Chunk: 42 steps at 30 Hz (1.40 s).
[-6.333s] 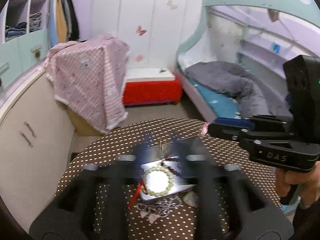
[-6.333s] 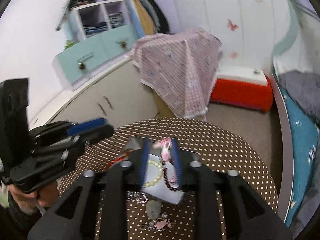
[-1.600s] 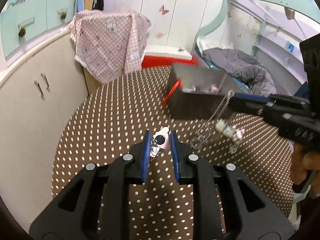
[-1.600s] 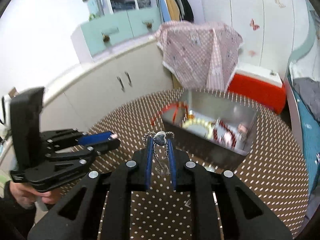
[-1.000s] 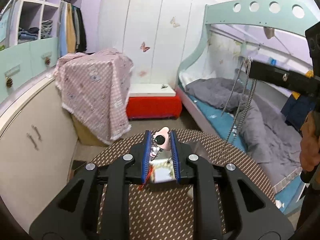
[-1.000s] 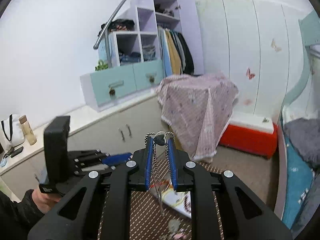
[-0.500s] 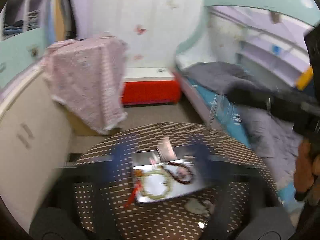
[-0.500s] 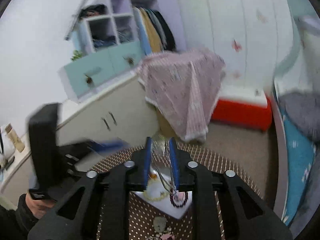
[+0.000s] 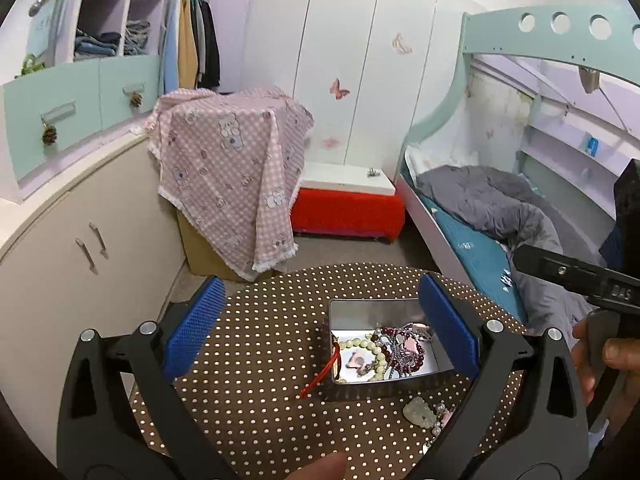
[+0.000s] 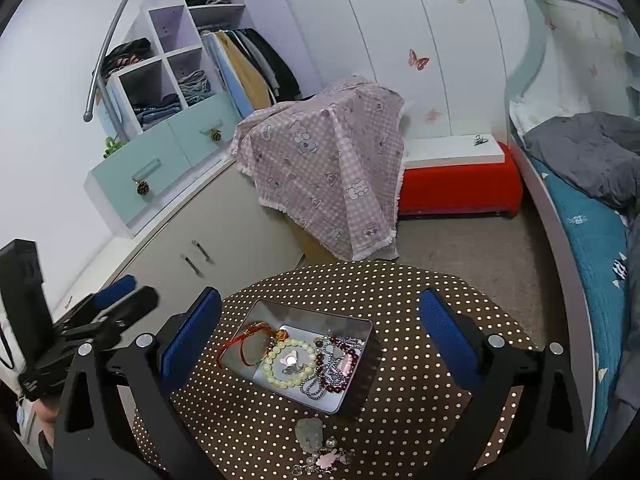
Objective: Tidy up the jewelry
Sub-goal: 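Lift the chain and charm over the grey box and open both tools, then withdraw both tools from the box back over the remaining jewelry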
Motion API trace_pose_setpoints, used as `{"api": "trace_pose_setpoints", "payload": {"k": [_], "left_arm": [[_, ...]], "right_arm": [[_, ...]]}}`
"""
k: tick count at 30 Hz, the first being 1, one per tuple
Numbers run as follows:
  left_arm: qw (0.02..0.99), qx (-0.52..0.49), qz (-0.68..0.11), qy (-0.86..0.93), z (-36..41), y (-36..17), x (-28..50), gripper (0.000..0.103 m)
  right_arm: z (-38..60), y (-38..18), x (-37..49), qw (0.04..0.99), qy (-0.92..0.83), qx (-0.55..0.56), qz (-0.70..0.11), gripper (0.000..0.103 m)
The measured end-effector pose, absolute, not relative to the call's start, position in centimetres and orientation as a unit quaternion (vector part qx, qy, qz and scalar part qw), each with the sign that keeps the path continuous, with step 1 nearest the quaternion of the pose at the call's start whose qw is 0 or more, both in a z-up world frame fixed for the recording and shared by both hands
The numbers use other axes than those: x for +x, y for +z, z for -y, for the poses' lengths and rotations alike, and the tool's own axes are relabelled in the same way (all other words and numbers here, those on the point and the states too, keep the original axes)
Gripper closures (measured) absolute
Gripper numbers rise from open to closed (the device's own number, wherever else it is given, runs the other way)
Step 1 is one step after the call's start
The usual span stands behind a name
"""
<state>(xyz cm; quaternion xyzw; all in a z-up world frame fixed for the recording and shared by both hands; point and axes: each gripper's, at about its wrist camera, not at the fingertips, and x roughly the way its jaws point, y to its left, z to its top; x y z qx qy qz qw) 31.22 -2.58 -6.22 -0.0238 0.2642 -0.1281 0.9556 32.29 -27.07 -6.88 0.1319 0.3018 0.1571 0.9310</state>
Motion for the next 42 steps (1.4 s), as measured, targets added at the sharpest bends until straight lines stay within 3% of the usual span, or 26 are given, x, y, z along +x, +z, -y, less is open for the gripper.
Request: {"api": "trace_pose_setpoints", "payload": {"k": [24, 42], "left_arm": [[0.966, -0.007, -0.236, -0.103, 2.8, -5.7, 25.0, 0.007], [0.94, 0.046, -0.304, -0.15, 6.9, -11.8, 23.3, 0.007]], "right_arm": [[27.5, -5.3, 25.0, 0.952, 0.125, 0.099, -0.262, 0.008], [29.4, -12.4, 23.0, 0.931, 0.097, 0.109, -0.336, 0.008]]}}
